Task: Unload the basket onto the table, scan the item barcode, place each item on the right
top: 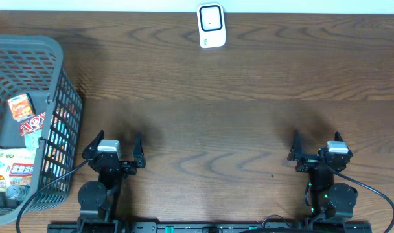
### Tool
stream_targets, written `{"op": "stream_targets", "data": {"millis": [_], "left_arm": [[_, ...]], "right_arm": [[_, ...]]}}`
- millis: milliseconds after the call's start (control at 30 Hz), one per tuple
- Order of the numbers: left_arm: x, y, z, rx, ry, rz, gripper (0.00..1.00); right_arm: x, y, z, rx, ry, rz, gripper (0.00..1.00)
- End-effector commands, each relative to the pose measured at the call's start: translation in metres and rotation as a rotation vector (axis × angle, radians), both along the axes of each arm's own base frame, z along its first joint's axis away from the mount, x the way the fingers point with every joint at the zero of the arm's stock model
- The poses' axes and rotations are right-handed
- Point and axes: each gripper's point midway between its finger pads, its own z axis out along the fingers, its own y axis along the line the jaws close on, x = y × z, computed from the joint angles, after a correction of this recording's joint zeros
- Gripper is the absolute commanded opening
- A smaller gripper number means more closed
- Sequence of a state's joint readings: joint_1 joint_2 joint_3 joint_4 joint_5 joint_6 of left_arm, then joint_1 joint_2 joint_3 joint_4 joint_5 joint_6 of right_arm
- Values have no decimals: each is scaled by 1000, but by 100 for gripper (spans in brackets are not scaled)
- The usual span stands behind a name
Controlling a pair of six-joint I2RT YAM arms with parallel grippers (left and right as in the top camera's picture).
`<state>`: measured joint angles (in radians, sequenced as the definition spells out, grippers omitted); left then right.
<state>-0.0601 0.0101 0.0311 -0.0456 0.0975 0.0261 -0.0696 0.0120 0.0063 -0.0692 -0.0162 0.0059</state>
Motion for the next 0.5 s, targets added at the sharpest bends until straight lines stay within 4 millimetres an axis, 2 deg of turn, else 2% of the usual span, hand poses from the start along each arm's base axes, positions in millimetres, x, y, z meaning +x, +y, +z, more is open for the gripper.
{"op": "stream_targets", "data": {"millis": [0, 467], "left_arm": [[0, 0, -16, 2, 38, 2, 98], [0, 4, -16, 7, 40, 26, 98]], "right_arm": [[0, 3, -1, -14, 6, 18, 99], [0, 3, -1, -14, 6, 18, 99]]}}
